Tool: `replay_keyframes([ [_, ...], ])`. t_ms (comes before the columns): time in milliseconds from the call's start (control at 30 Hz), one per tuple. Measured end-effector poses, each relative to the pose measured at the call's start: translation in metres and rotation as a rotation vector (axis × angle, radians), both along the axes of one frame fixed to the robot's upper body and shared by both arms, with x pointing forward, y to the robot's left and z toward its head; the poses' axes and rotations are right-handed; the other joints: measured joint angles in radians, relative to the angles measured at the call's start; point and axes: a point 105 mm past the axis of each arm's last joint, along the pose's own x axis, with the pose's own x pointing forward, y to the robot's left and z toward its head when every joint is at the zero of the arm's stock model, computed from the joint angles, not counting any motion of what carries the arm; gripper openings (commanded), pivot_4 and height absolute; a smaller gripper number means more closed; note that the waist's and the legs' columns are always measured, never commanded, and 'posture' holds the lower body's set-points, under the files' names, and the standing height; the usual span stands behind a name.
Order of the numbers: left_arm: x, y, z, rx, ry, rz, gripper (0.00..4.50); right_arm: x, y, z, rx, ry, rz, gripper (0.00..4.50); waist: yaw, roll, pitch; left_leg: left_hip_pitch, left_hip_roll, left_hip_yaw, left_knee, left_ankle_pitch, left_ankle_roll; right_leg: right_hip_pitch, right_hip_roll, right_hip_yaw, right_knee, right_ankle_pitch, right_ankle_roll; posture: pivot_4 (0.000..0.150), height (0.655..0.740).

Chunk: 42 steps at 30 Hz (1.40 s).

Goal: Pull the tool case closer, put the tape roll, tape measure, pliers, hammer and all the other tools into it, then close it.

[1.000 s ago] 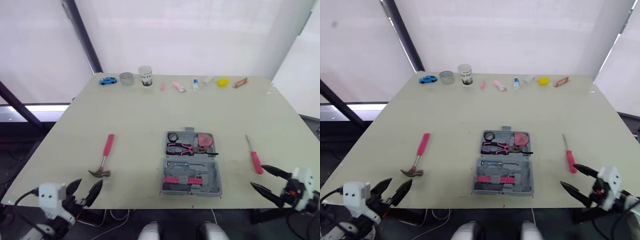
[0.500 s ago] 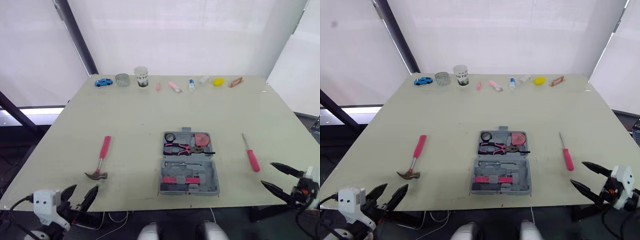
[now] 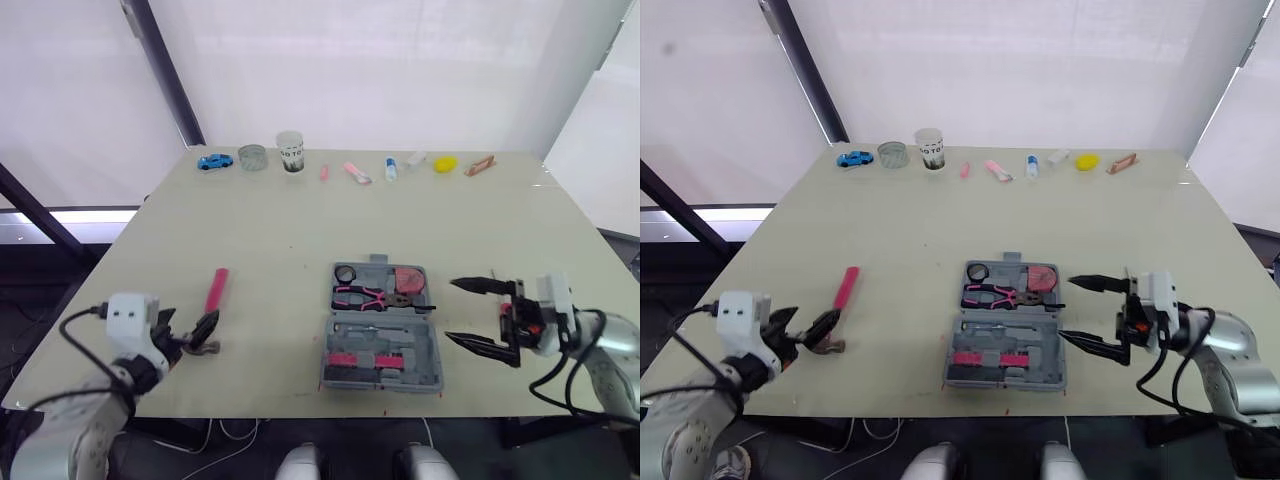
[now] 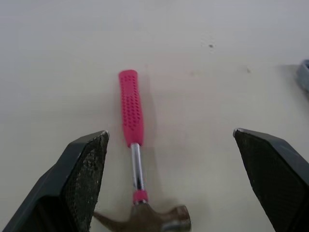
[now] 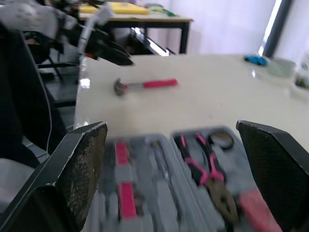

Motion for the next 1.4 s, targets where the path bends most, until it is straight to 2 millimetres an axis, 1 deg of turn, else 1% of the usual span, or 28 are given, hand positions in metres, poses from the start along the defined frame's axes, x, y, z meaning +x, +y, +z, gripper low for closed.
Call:
replay_keyframes([
  [100,0.005,0.002,-0.001,0.007,0.046,0.031,4.40,-0.001,0.005,0.003,-0.001,0.007,0.023,4.50,0.000,-0.001,0.001,0.000,-0.001,0.000,-0.001,0.000,0.000,0.000,0.000,0.000,-0.001,0.000,0.000,0.150,0.7400],
  [200,0.019,0.001,-0.001,0.000,0.083,0.050,4.40,0.001,0.014,0.007,-0.004,0.012,0.052,4.50,0.002,-0.002,0.001,0.000,-0.002,0.000,-0.001,0.000,0.000,0.000,0.000,-0.001,-0.001,0.000,0.000,0.150,0.7400],
  [267,0.024,-0.001,-0.001,0.018,0.100,0.047,4.40,-0.001,0.017,0.011,-0.007,-0.007,0.068,4.50,0.001,-0.002,0.001,0.000,-0.002,0.000,-0.002,0.000,0.000,0.000,0.000,-0.001,-0.001,0.000,0.000,0.150,0.7400],
  [367,0.031,-0.001,-0.009,0.022,0.140,0.062,4.40,-0.001,0.019,0.011,-0.009,-0.002,0.070,4.50,0.001,-0.003,0.002,0.000,-0.002,0.000,-0.002,0.000,0.000,0.000,0.000,-0.001,-0.001,0.000,0.000,0.150,0.7400],
  [467,0.037,0.003,-0.018,0.033,0.178,0.096,4.40,-0.002,0.022,0.012,-0.009,0.001,0.071,4.50,0.000,-0.003,0.002,0.000,-0.002,0.000,-0.002,0.000,0.000,0.000,0.000,-0.001,-0.001,0.000,0.000,0.150,0.7400],
  [500,0.039,0.004,-0.020,0.036,0.187,0.104,4.40,-0.003,0.022,0.012,-0.010,-0.001,0.072,4.50,0.000,-0.003,0.002,0.000,-0.002,0.000,-0.002,0.000,0.000,0.000,0.000,-0.001,-0.001,0.002,0.003,0.150,0.7400],
  [633,0.043,0.008,-0.033,0.041,0.226,0.132,4.40,-0.007,0.025,0.012,-0.014,0.001,0.074,4.50,0.001,-0.003,0.002,0.000,-0.002,0.000,-0.002,0.000,0.000,0.000,0.000,-0.002,-0.001,0.002,0.004,0.150,0.7400],
  [700,0.043,0.007,-0.039,0.039,0.241,0.131,4.40,-0.007,0.025,0.012,-0.013,0.005,0.068,4.50,0.001,-0.003,0.002,0.000,-0.002,0.000,-0.002,0.000,0.000,0.000,-0.001,-0.002,-0.001,0.002,0.004,0.150,0.7400],
  [733,0.043,0.005,-0.046,0.033,0.260,0.126,4.40,-0.007,0.025,0.011,-0.013,0.007,0.066,4.50,0.001,-0.004,0.002,-0.001,-0.002,0.000,-0.002,0.000,0.000,0.000,-0.001,-0.002,-0.001,0.002,0.004,0.150,0.7400],
  [900,0.044,0.004,-0.054,0.033,0.278,0.125,4.40,-0.008,0.026,0.014,-0.018,-0.002,0.065,4.50,0.001,-0.004,0.003,-0.001,-0.001,0.000,-0.002,0.000,0.000,0.000,-0.001,-0.002,-0.001,0.002,0.004,0.150,0.7400],
  [967,0.044,0.003,-0.056,0.031,0.276,0.128,3.91,-0.008,0.026,0.013,-0.018,0.001,0.059,4.50,0.001,-0.004,0.003,0.000,-0.001,0.000,-0.002,0.000,0.000,0.000,-0.001,-0.002,-0.001,0.002,0.004,0.150,0.7400],
  [1000,0.044,0.003,-0.056,0.034,0.276,0.135,3.59,-0.008,0.026,0.013,-0.017,0.002,0.056,4.50,0.001,-0.004,0.003,0.000,-0.001,0.000,-0.002,0.000,0.000,0.000,-0.001,-0.002,-0.001,0.002,0.004,0.150,0.7400],
  [1067,0.044,0.005,-0.056,0.034,0.275,0.147,2.78,-0.008,0.025,0.012,-0.017,0.004,0.053,4.50,0.001,-0.004,0.003,0.000,-0.001,0.000,-0.003,0.000,0.000,0.000,-0.001,-0.002,-0.001,0.002,0.004,0.150,0.7400],
  [1100,0.043,0.005,-0.057,0.030,0.274,0.152,2.24,-0.008,0.025,0.012,-0.017,0.005,0.053,4.50,0.001,-0.004,0.003,0.000,0.000,0.000,-0.003,0.000,0.000,0.000,-0.001,-0.002,-0.001,0.002,0.004,0.150,0.7400],
  [1133,0.043,0.006,-0.057,0.027,0.273,0.157,1.87,-0.008,0.025,0.012,-0.017,0.005,0.052,4.50,0.001,-0.004,0.003,0.000,0.000,0.000,-0.003,0.000,0.000,0.000,-0.002,-0.002,-0.001,0.002,0.004,0.150,0.7400],
  [1233,0.041,0.007,-0.059,0.024,0.268,0.165,0.40,-0.007,0.025,0.012,-0.017,0.004,0.051,4.50,0.001,-0.004,0.003,0.000,0.000,0.000,-0.003,0.000,0.000,0.000,-0.002,-0.002,-0.001,0.002,0.004,0.150,0.7400],
  [1267,0.040,0.008,-0.059,0.019,0.265,0.169,0.05,-0.007,0.025,0.012,-0.017,0.004,0.051,4.50,0.001,-0.004,0.002,0.000,0.000,0.000,-0.003,0.000,0.000,0.000,-0.002,-0.002,-0.001,0.002,0.004,0.150,0.7400],
  [1400,0.039,0.001,-0.058,0.011,0.253,0.158,0.05,-0.008,0.025,0.012,-0.018,0.003,0.053,4.50,0.001,-0.004,0.002,0.000,0.000,0.000,-0.003,0.000,0.000,0.000,-0.003,-0.002,-0.001,0.002,0.004,0.150,0.7400],
])
